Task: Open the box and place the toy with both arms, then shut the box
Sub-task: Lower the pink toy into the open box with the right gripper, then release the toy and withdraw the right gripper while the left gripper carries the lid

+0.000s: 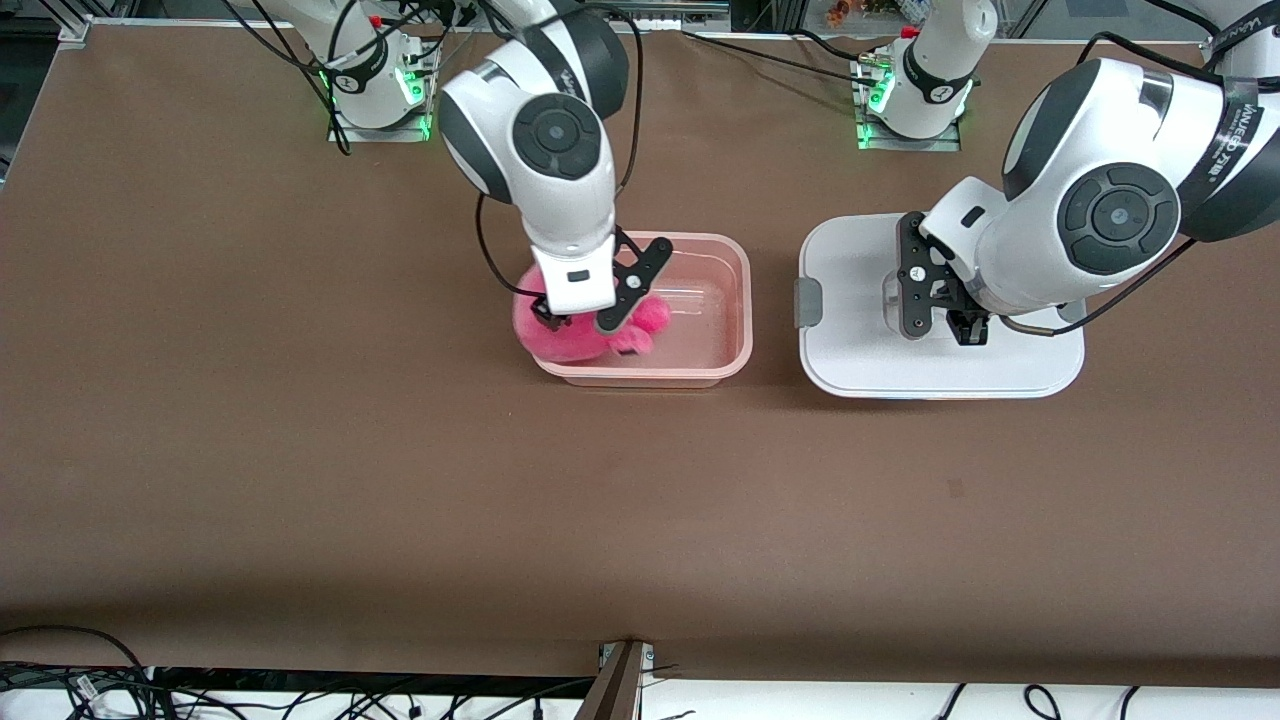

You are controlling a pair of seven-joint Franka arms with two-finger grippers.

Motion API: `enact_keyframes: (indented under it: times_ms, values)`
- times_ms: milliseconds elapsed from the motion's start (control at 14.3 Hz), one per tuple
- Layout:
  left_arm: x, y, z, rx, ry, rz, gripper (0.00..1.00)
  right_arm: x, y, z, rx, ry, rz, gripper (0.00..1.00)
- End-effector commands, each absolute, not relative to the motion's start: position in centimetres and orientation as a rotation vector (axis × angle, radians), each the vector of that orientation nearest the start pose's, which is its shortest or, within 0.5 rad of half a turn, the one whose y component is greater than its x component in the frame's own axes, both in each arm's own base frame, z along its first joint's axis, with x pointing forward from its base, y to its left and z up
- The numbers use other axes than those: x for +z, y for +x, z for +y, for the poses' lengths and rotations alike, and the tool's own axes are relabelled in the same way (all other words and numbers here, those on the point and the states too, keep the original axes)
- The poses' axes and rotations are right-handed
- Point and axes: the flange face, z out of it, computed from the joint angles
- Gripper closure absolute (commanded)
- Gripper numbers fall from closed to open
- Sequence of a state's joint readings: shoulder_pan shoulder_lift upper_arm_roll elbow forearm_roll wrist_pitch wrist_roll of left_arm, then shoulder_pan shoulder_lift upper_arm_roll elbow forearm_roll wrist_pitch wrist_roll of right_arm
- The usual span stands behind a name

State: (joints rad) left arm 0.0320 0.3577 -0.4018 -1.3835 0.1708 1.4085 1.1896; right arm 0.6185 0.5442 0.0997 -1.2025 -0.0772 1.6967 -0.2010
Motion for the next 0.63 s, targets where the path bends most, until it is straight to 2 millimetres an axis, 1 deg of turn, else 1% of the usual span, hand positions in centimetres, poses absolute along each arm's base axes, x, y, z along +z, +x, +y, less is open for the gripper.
enact_keyframes:
  times_ms: [0, 70, 140, 210, 280, 349, 419, 489, 559]
  values:
    - [50.8, 60.1, -17.2, 0.47, -2.26, 2.243, 1.0, 49.8, 54.8, 43.0, 0.041, -2.908, -1.29, 0.0]
    - [50.9, 60.0, -17.4, 0.466, -2.261, 2.247, 1.0, 49.8, 54.8, 42.9, 0.042, -2.922, -1.267, 0.0]
    - [51.0, 59.9, -17.6, 0.465, -2.257, 2.252, 1.0, 50.4, 55.3, 41.7, 0.05, -2.946, -1.232, 0.0]
    - [51.0, 59.8, -18.0, 0.459, -2.262, 2.264, 1.0, 51.3, 56.9, 38.6, 0.054, -2.995, -1.159, 0.0]
    - [51.0, 59.4, -18.9, 0.432, -2.295, 2.305, 1.0, 51.6, 58.3, 36.1, 0.059, -3.03, -1.093, 0.0]
    - [51.2, 59.0, -19.7, 0.395, -2.339, 2.361, 1.0, 52.4, 59.3, 33.5, 0.064, -3.055, -1.022, 0.0]
    - [51.7, 58.5, -21.0, 0.353, -2.359, 2.422, 1.0, 53.0, 60.2, 30.8, 0.086, -3.08, -0.944, 0.0]
    - [52.3, 57.9, -22.7, 0.314, -2.355, 2.476, 1.0, 53.4, 61.0, 28.3, 0.102, -3.098, -0.866, 0.0]
    - [52.8, 57.1, -24.8, 0.282, -2.315, 2.53, 1.0, 53.6, 62.0, 25.6, 0.113, -3.103, -0.774, 0.0]
